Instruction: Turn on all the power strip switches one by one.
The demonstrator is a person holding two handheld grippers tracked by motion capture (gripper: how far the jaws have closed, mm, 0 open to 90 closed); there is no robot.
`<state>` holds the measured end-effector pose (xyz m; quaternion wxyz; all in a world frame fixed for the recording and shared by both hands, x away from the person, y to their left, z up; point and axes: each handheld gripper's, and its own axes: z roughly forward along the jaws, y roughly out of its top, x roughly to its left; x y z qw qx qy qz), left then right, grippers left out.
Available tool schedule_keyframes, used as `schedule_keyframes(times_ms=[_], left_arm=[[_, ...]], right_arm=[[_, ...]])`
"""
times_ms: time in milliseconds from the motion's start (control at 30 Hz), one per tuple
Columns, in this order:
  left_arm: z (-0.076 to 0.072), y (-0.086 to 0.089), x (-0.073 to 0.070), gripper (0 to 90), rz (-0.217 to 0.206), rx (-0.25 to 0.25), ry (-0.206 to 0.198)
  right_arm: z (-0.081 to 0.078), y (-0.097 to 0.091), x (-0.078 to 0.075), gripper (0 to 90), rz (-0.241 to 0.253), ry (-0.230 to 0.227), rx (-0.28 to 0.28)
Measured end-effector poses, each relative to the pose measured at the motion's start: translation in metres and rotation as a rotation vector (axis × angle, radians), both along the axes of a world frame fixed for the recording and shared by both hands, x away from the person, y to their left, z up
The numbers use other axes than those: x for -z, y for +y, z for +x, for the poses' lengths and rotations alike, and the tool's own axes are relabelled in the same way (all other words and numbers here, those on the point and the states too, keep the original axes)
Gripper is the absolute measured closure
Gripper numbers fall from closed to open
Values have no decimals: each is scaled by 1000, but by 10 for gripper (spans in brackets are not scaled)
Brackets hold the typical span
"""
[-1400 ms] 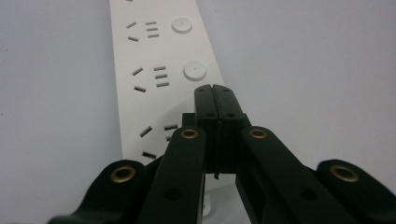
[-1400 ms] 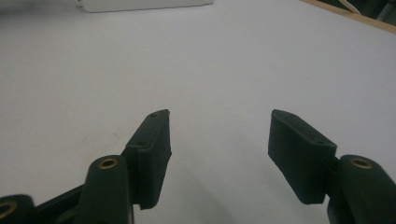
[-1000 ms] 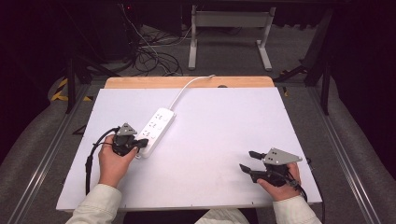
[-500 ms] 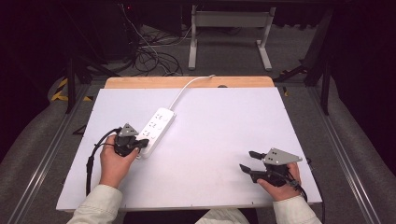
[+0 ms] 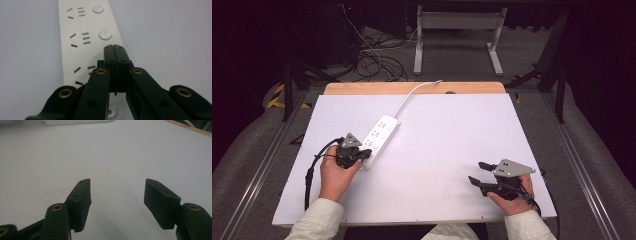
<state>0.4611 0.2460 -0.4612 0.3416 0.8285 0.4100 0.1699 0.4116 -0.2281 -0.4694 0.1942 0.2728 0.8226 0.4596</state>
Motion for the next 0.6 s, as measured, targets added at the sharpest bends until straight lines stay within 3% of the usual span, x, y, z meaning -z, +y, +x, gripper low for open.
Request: schedule_keyframes(times_ms=[200,333,600], left_arm=[[-1,-3,-1,898,24,-2,-3],[-1,-1,0,899,-4,-5,16],[0,0,0,899,-8,-3,21]], right_arm=[[0,1,0,393,-1,0,-2],[0,0,0,393,-1,-1,-2],[-1,1,0,392,-2,-1,-1]])
